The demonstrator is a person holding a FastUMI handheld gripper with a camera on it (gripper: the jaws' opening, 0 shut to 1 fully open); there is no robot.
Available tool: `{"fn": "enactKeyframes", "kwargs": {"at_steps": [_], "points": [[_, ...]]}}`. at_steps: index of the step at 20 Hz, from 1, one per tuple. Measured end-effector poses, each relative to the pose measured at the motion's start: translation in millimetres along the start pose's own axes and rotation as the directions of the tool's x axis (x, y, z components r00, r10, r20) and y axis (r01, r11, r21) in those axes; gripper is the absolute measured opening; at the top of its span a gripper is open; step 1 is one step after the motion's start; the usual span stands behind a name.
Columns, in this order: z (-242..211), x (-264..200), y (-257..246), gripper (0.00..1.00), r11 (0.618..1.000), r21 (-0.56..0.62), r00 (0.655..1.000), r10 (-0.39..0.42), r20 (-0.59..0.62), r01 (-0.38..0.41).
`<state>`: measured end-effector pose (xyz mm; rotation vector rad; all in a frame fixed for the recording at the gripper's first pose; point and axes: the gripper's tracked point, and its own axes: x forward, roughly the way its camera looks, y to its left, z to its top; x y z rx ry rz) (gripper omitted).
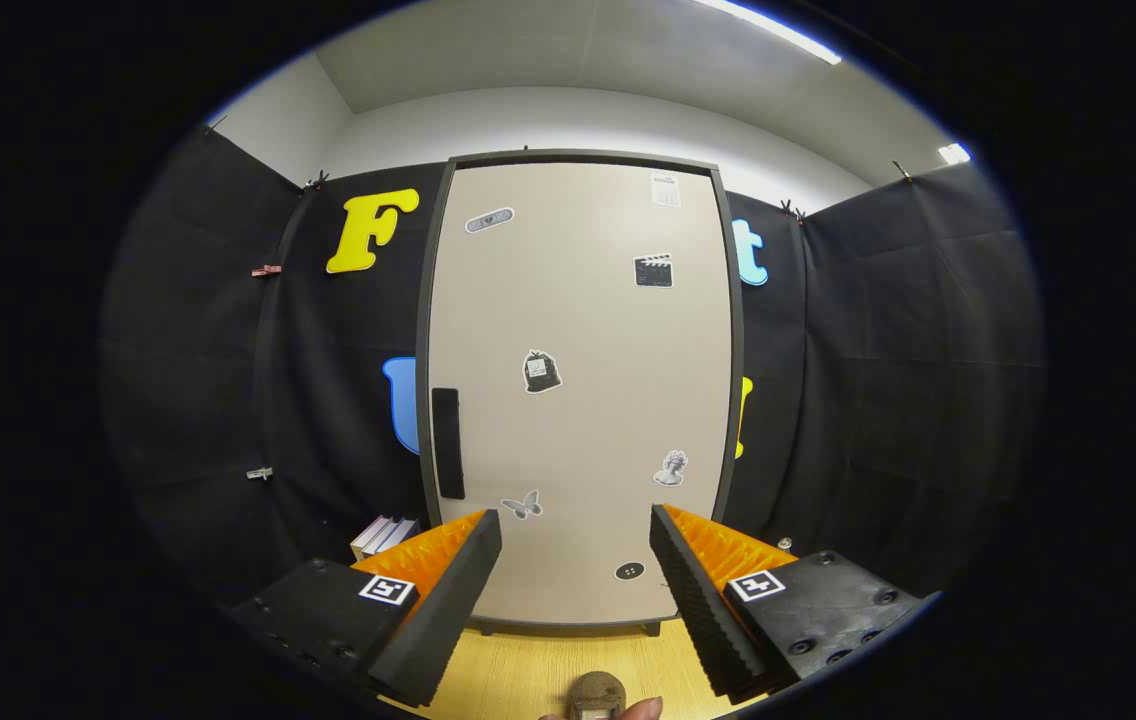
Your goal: Open the shoe cabinet door, grab the shoes and put them into the shoe cabinet, then close the shoe cabinet door.
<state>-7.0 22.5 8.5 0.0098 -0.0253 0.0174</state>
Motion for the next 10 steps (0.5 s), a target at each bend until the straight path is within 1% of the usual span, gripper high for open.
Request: {"fn": "enactKeyframes", "kwargs": {"at_steps": [4, 8, 10], "points": [[10.8, 12.4, 17.6, 0.98, 0.999, 0.026, 1.0, 0.029, 0.01, -0.029], [30.5, 38.6, 49.8, 0.98, 0.997, 0.031, 0.997, 0.064, 0.048, -0.066], [32.0, 55.3, 73.6, 0.97, 0.995, 0.033, 0.994, 0.094, 0.046, -0.096]]}}
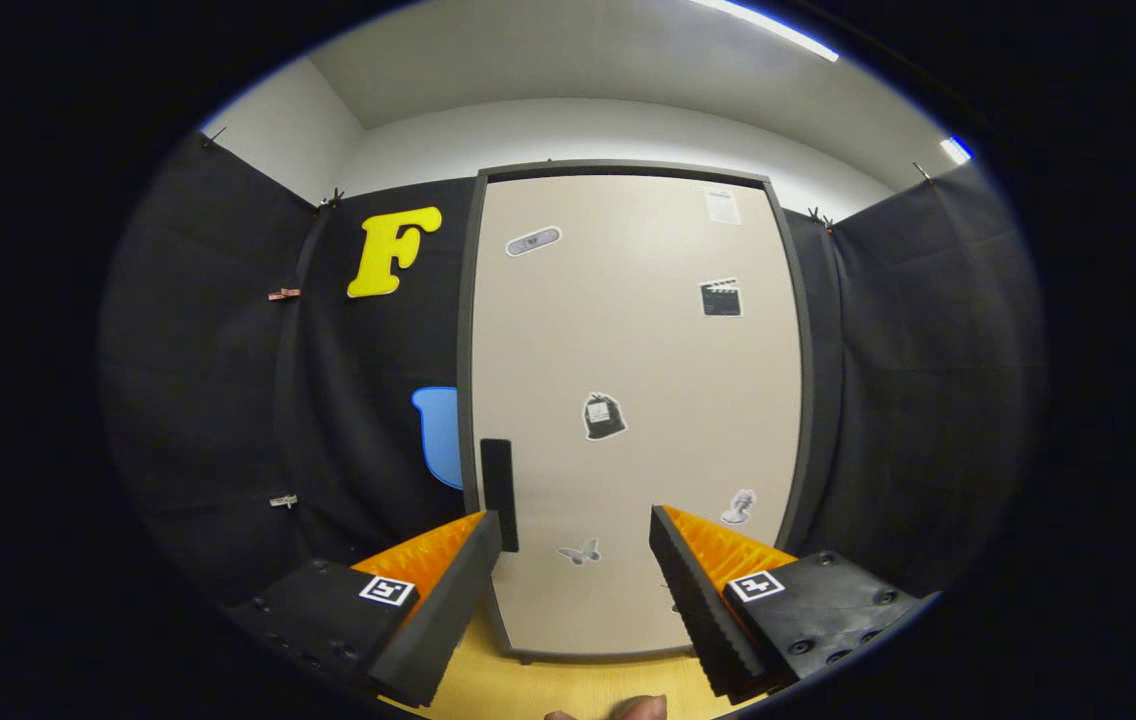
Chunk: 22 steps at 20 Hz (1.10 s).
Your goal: Open the shoe cabinet door, grab the shoes and put them into the shoe cabinet, then close the shoe cabinet door.
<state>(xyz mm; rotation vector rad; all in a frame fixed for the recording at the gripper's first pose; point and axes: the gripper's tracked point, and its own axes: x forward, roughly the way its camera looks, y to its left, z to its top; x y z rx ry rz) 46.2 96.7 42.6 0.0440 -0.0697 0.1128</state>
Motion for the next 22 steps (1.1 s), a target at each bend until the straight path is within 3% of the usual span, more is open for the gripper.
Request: {"fn": "enactKeyframes", "kwargs": {"at_steps": [5, 11, 14, 18, 20, 21, 22], "points": [[-14.4, 52.4, 37.1, 0.98, 0.999, 0.024, 1.0, 0.024, -0.015, -0.023], [-49.2, 115.2, 43.4, 0.97, 1.0, 0.006, 0.999, -0.016, -0.052, 0.016], [-62.1, 138.9, 47.4, 0.84, 0.999, 0.043, 0.998, -0.016, -0.066, 0.019], [-70.0, 156.3, 52.1, 0.52, 0.997, 0.06, 0.997, -0.041, -0.06, 0.045], [-66.1, 155.4, 48.2, 0.4, 0.998, 0.023, 0.997, -0.058, -0.043, 0.059], [-61.8, 146.0, 49.9, 0.4, 0.998, 0.006, 0.998, -0.061, -0.029, 0.061], [-69.3, 158.0, 49.1, 0.31, 0.999, -0.002, 0.998, -0.048, -0.04, 0.048]]}}
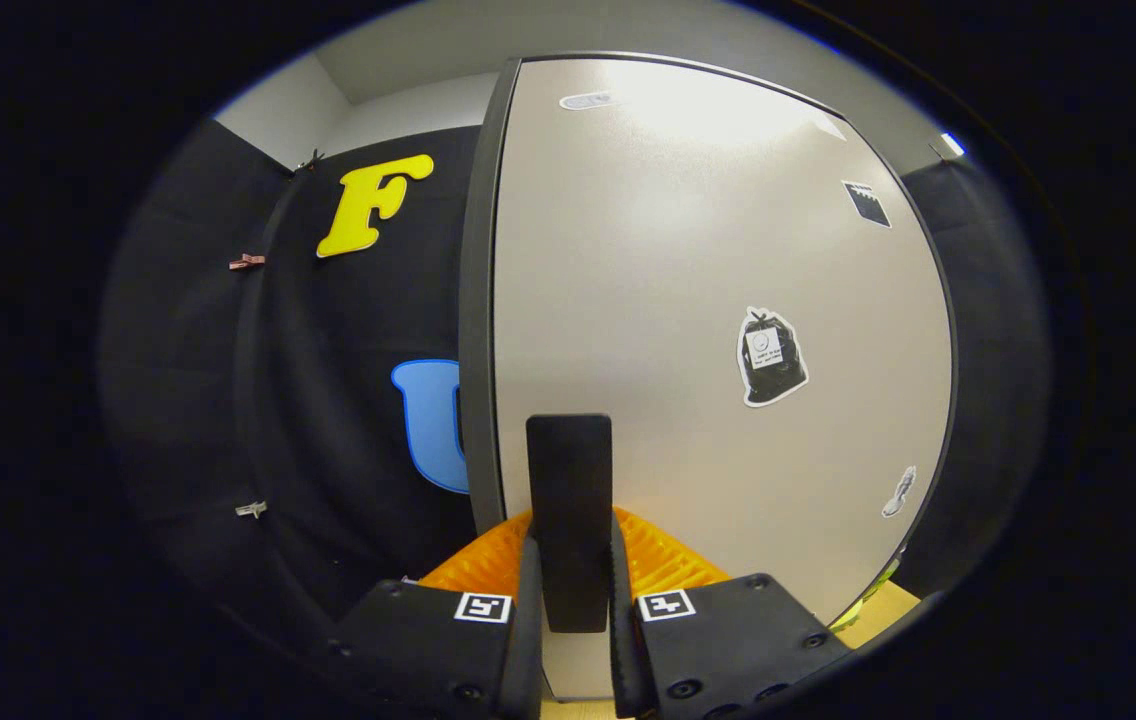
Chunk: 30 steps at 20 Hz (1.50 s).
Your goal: Open the shoe cabinet door, grab the shoes and put them into the shoe cabinet, then close the shoe cabinet door.
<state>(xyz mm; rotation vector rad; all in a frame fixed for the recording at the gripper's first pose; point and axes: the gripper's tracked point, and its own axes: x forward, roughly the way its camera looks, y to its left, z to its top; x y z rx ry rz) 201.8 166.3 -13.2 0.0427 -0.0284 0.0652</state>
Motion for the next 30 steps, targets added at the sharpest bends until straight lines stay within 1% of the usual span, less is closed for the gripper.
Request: {"fn": "enactKeyframes", "kwargs": {"at_steps": [1, 2, 3, 4, 8, 16, 22, 30], "points": [[3.1, -4.7, 0.8, 0.31, 1.0, 0.004, 1.0, 0.014, 0.0, -0.014], [2.1, -4.6, 1.2, 0.25, 1.0, 0.002, 1.0, 0.028, -0.01, -0.028], [0.9, -7.8, 1.4, 0.25, 0.999, -0.006, 0.999, 0.046, -0.012, -0.046], [2.4, -10.7, 2.5, 0.18, 0.998, -0.013, 0.998, 0.057, -0.01, -0.057], [5.8, -33.8, 2.4, 0.18, 0.995, 0.009, 0.995, 0.096, -0.008, -0.096], [9.0, -102.0, -15.6, 0.18, 0.985, 0.028, 0.985, 0.171, -0.008, -0.171], [12.0, -135.9, -38.7, 0.18, 0.981, 0.022, 0.982, 0.191, -0.008, -0.191], [15.1, -168.3, -68.4, 0.17, 0.98, 0.027, 0.98, 0.199, -0.002, -0.199]]}}
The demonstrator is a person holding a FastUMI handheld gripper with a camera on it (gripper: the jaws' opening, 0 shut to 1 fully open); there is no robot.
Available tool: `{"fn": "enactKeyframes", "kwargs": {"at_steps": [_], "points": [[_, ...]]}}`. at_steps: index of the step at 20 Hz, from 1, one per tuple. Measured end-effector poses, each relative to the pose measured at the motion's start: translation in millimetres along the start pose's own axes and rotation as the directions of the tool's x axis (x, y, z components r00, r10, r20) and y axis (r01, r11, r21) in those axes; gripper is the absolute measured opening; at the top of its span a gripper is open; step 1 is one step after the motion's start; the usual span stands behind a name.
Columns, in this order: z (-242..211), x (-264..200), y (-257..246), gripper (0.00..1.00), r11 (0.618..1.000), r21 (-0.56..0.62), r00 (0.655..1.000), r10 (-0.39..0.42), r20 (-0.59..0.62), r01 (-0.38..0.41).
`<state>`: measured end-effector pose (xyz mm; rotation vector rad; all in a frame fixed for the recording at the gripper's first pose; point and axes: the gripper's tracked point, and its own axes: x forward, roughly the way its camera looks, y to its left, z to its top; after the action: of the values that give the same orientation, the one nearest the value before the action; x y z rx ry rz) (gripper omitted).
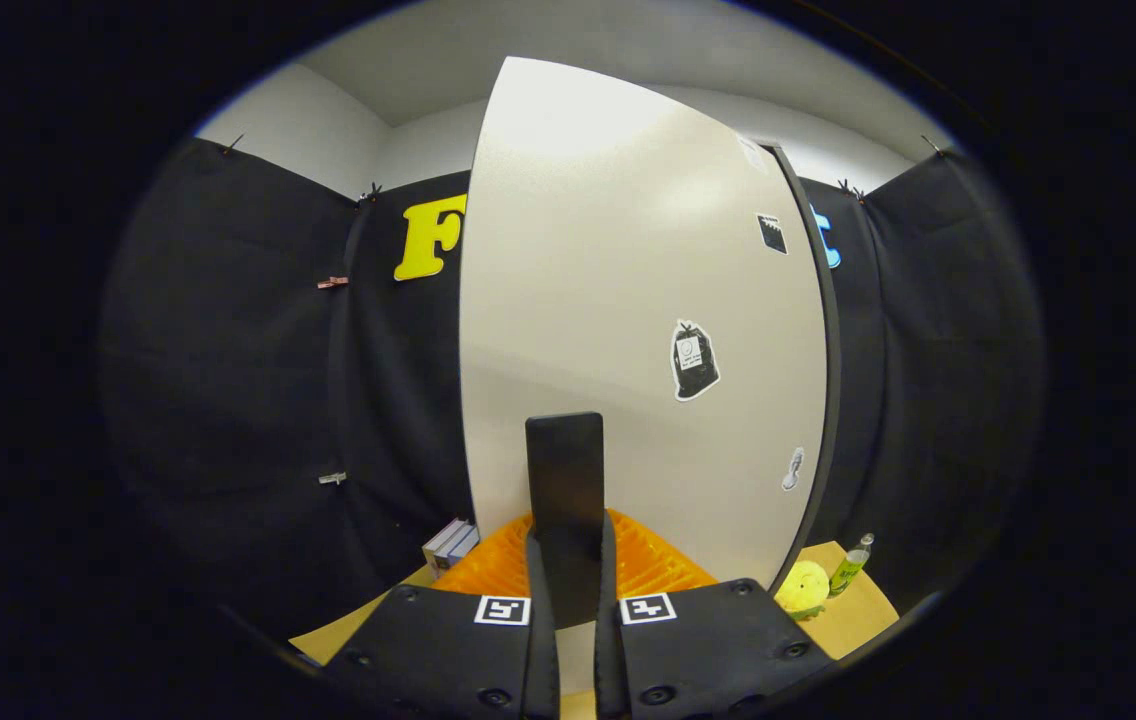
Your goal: Open the shoe cabinet door, grab the shoes and put them into the shoe cabinet, then close the shoe cabinet door.
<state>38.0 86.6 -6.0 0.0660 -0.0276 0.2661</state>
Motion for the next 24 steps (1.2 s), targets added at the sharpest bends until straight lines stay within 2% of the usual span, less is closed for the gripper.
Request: {"fn": "enactKeyframes", "kwargs": {"at_steps": [9, 24], "points": [[3.9, -43.4, -42.8, 0.17, 0.999, 0.011, 1.0, -0.03, 0.009, 0.03], [7.6, -92.1, -134.1, 0.16, 0.981, 0.013, 0.981, -0.194, -0.015, 0.194]]}}
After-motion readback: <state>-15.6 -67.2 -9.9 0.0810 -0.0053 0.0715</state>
